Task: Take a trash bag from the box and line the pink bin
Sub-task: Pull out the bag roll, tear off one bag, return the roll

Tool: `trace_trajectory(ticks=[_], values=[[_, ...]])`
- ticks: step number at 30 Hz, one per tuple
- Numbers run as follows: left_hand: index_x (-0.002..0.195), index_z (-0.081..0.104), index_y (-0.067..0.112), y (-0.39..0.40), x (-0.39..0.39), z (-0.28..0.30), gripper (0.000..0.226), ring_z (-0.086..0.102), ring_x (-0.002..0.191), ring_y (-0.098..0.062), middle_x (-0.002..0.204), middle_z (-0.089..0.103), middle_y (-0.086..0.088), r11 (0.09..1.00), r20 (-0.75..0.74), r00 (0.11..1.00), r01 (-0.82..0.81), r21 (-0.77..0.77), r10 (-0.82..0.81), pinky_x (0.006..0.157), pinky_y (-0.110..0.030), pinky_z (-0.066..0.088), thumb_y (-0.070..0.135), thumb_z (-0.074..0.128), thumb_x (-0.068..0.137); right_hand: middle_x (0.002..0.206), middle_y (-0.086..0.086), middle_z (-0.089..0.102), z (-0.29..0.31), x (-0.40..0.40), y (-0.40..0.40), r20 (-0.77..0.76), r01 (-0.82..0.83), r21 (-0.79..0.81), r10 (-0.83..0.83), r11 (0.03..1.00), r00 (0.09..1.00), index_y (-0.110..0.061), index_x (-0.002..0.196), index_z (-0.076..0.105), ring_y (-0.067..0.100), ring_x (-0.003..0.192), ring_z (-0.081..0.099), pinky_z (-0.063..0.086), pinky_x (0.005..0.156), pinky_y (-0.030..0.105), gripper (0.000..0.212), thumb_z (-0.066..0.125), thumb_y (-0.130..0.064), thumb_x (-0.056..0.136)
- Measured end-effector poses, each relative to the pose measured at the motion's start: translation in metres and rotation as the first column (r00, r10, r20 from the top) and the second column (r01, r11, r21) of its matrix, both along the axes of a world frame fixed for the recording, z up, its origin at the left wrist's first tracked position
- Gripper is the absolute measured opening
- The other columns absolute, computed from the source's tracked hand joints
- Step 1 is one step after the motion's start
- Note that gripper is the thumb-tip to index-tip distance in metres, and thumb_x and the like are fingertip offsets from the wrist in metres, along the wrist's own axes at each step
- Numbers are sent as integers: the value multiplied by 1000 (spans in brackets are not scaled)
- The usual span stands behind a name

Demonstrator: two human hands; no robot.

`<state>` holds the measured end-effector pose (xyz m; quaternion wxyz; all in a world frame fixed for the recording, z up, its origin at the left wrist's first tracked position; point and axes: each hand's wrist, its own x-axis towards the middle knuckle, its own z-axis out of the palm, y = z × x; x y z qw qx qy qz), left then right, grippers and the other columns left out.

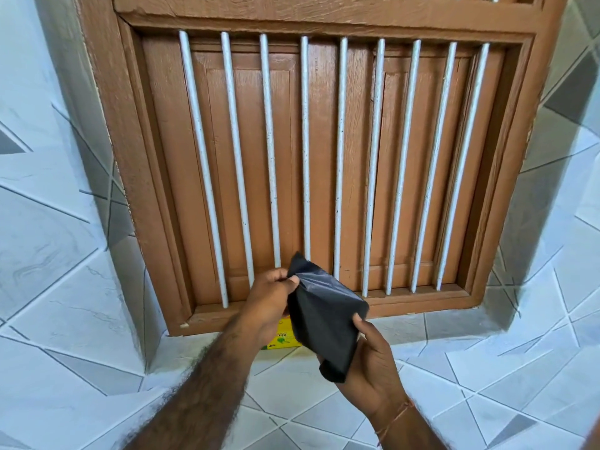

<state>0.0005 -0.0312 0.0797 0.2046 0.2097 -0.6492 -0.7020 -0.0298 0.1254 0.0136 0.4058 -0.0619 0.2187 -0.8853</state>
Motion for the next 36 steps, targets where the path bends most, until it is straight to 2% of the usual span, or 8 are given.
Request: trace_trajectory(ticks=[3, 11, 19, 22, 27, 31, 33, 36], values=[[84, 64, 9, -9, 1, -5, 20, 57, 84, -24, 87, 66, -9, 987, -27, 996, -75, 142, 79, 73, -34, 43, 11, 49, 98, 133, 15, 62, -2, -1, 1, -10, -24, 8, 24, 1000, 1000, -11, 134, 56, 38, 108, 65, 54, 81, 46, 45, 57, -21, 90], [98, 65, 17, -32, 15, -15, 16, 61, 103, -29, 106, 68, -8, 927, 44, 966, -255, 274, 253, 93, -47, 50, 19, 50, 98, 131, 20, 62, -8, -4, 4, -22, -29, 49, 31, 998, 999, -7, 131, 58, 41, 108, 66, 53, 90, 50, 64, 78, -13, 71], [102, 64, 17, -67, 33, -20, 14, 61, 95, -29, 100, 64, -7, 847, 87, 892, -450, 284, 444, 82, -43, 51, 24, 54, 95, 118, 20, 69, -6, -15, 17, -48, -55, 42, 57, 998, 997, -5, 106, 75, 42, 99, 69, 58, 83, 51, 61, 92, -13, 48], [98, 60, 16, -78, 44, -20, 9, 60, 98, -31, 103, 62, -9, 814, 85, 869, -488, 314, 488, 91, -46, 51, 20, 52, 96, 119, 21, 69, -4, -16, 20, -91, -83, 89, 91, 993, 992, -6, 111, 72, 42, 97, 69, 56, 82, 52, 65, 90, -13, 49], [127, 51, 7, -97, 57, -26, 36, 54, 116, -42, 125, 57, -21, 773, 108, 786, -618, 143, 609, 102, -52, 45, 26, 50, 97, 119, 23, 68, 5, -25, 32, -164, -60, 213, 97, 975, 982, -3, 109, 73, 40, 95, 70, 59, 77, 48, 60, 89, -13, 52], [113, 59, -2, -100, 72, -31, 32, 57, 101, -41, 112, 62, -21, 712, 112, 707, -671, -206, 698, 98, -53, 46, 23, 45, 100, 111, 20, 72, 10, -30, 43, -227, -36, 291, 106, 956, 968, -6, 98, 78, 38, 89, 72, 57, 81, 50, 36, 79, -12, 63], [109, 61, 0, -98, 78, -35, 26, 59, 99, -43, 108, 65, -18, 607, 65, 661, -640, -471, 748, 97, -58, 46, 20, 50, 95, 106, 19, 74, 18, -31, 46, -313, 24, 395, 110, 918, 943, -9, 93, 79, 36, 88, 73, 58, 79, 49, 30, 78, -14, 64], [118, 56, 10, -81, 74, -33, 32, 58, 105, -45, 115, 64, -20, 327, -88, 575, -577, -748, 814, 94, -61, 46, 22, 58, 89, 113, 21, 71, 33, -33, 42, -490, 145, 512, 149, 847, 859, -8, 111, 71, 39, 105, 67, 53, 93, 53, 50, 82, -15, 62]])
